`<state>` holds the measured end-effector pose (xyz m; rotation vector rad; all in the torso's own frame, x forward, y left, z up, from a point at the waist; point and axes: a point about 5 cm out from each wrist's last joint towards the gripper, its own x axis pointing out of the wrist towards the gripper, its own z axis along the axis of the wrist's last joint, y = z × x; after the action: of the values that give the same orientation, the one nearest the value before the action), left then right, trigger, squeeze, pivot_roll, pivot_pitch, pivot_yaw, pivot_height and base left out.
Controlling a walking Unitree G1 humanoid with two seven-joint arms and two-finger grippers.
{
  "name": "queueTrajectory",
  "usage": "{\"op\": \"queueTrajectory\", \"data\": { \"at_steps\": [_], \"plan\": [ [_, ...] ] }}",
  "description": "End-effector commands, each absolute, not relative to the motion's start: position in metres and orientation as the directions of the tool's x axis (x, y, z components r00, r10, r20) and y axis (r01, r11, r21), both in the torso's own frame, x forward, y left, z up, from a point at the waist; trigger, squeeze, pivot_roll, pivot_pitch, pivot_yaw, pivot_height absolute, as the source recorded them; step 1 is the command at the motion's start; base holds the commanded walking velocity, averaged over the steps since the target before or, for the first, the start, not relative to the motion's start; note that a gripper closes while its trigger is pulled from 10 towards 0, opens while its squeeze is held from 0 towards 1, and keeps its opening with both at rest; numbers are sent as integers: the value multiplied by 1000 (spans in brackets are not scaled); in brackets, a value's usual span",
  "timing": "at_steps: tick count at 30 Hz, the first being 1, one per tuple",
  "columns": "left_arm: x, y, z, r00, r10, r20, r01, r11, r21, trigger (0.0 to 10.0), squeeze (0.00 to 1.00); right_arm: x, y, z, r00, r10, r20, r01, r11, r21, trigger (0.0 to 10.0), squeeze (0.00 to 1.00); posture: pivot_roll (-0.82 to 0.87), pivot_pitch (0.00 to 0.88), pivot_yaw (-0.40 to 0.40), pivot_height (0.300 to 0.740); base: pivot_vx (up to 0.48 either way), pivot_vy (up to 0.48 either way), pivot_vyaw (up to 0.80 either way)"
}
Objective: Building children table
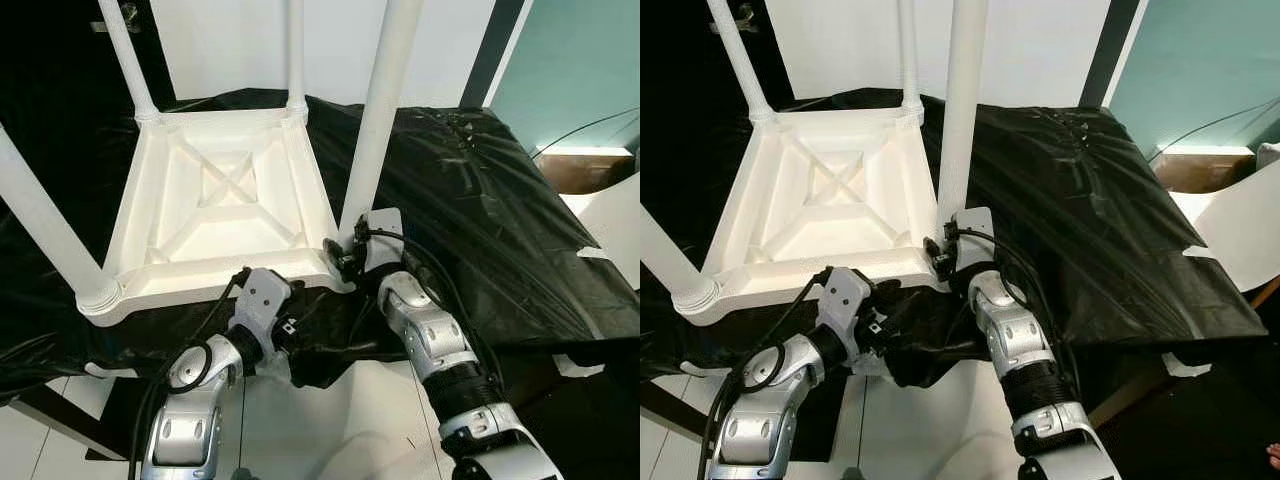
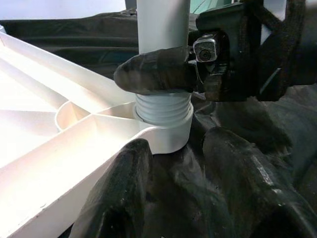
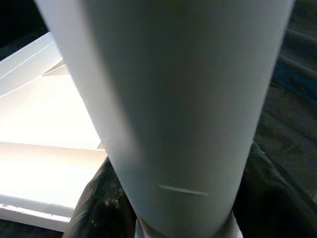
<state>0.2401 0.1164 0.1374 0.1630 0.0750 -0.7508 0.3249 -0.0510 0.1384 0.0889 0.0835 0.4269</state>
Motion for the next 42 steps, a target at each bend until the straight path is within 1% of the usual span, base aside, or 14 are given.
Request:
{"op": "queueTrajectory", "data": {
  "at_steps": [1,3,4,11,16,18,19,20,27,28,29,33,34,42],
  "plan": [
    [244,121,138,809,-576,-116,587,799,125,10000,0,321,-48,131,902,419,-100,-401,902,162,10000,0,94,4,-64,740,0,0,0],
    [244,122,139,811,-574,-115,585,801,127,10000,0,321,-49,132,904,416,-96,-398,903,160,10000,0,94,4,-64,740,0,0,0],
    [245,123,139,813,-571,-114,582,803,128,10000,0,321,-51,133,904,418,-93,-399,901,172,10000,1000,95,6,-64,740,0,0,0],
    [245,125,140,821,-560,-111,570,812,128,10000,0,325,-67,141,884,466,-45,-451,874,181,10000,1000,99,9,-67,740,0,0,0],
    [245,125,140,823,-557,-111,568,813,128,10000,0,328,-77,146,833,553,-20,-546,828,130,10000,1000,99,8,-65,740,0,0,0],
    [245,126,141,824,-556,-111,567,813,131,10000,0,332,-85,149,778,628,-16,-626,776,77,10000,1000,102,5,-62,740,0,0,0],
    [246,127,141,824,-555,-111,566,814,133,10000,0,334,-87,150,742,670,-22,-668,743,47,10000,0,101,5,-59,740,0,0,0],
    [246,127,141,825,-555,-111,566,814,134,10000,0,336,-88,150,715,698,-30,-698,716,21,10000,0,101,5,-59,740,0,0,0],
    [247,128,142,824,-555,-111,566,813,137,10000,0,343,-88,153,658,751,-56,-753,658,-22,10000,0,104,0,-52,740,0,0,0],
    [248,128,143,823,-557,-110,567,811,141,10000,0,348,-85,153,617,783,-81,-787,616,-41,10000,0,104,0,-51,740,0,0,0],
    [248,128,143,823,-557,-110,567,811,141,10000,0,348,-85,153,617,783,-81,-787,616,-41,10000,0,104,0,-51,740,0,0,0],
    [249,128,144,824,-557,-106,567,811,145,10000,0,354,-81,151,535,833,-142,-845,529,-76,10000,0,110,0,-52,740,0,0,0],
    [249,129,145,825,-556,-105,566,812,145,10000,0,354,-79,148,514,843,-157,-858,508,-79,157,0,112,0,-52,740,0,0,0],
    [247,129,145,827,-552,-105,561,815,145,10000,0,353,-79,142,470,864,-178,-883,462,-88,0,0,124,0,-55,740,0,0,0]
  ]
}}
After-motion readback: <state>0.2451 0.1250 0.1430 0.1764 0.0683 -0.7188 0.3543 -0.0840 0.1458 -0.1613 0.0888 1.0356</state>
